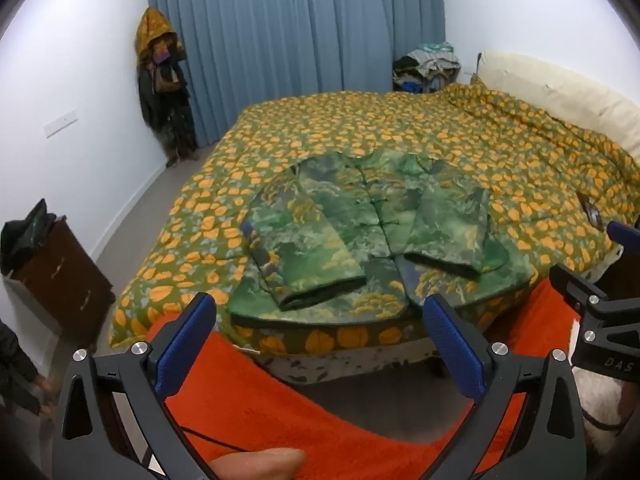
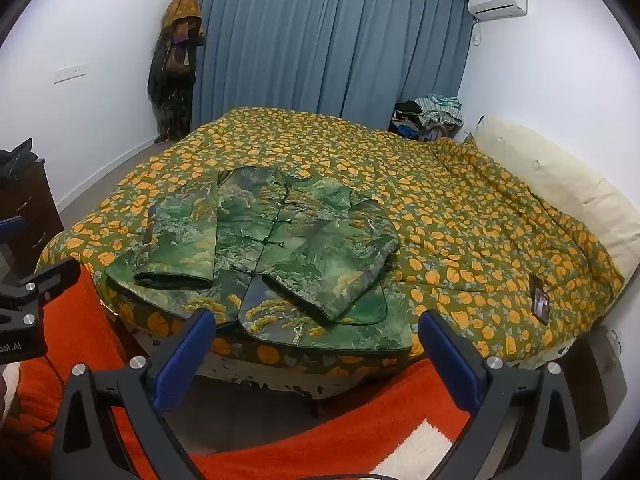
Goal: Fold large clothes
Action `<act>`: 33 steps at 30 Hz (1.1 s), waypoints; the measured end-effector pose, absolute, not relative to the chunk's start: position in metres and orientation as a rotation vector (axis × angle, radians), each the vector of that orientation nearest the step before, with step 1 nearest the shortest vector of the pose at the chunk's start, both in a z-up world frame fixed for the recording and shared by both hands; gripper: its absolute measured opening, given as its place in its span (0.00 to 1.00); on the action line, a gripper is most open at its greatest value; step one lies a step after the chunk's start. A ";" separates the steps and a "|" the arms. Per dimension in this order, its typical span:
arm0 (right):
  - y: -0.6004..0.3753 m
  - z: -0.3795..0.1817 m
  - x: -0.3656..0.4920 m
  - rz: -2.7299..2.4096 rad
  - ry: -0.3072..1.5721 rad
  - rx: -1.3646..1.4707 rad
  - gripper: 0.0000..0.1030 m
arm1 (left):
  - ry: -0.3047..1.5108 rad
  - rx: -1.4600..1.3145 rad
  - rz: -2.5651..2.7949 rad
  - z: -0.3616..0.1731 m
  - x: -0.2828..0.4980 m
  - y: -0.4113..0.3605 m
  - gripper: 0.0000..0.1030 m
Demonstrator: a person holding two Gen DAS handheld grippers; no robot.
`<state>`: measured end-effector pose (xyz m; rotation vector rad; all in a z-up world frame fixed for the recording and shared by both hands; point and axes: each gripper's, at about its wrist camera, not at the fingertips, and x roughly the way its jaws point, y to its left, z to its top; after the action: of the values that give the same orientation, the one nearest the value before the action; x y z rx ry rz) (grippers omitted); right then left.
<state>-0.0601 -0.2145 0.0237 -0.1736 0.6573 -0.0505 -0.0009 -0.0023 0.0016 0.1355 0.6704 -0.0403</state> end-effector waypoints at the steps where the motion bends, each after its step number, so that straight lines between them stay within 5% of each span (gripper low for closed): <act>1: -0.214 0.024 -0.060 -0.052 0.660 -0.178 1.00 | 0.665 0.135 -0.038 0.002 -0.001 -0.003 1.00; 33: -0.207 0.016 -0.062 -0.042 0.671 -0.195 1.00 | 0.689 0.126 -0.064 -0.009 -0.004 -0.002 1.00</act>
<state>-0.0623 -0.2067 0.0159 -0.1948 0.6707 -0.0422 -0.0043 -0.0018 -0.0085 0.1264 0.6888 -0.0645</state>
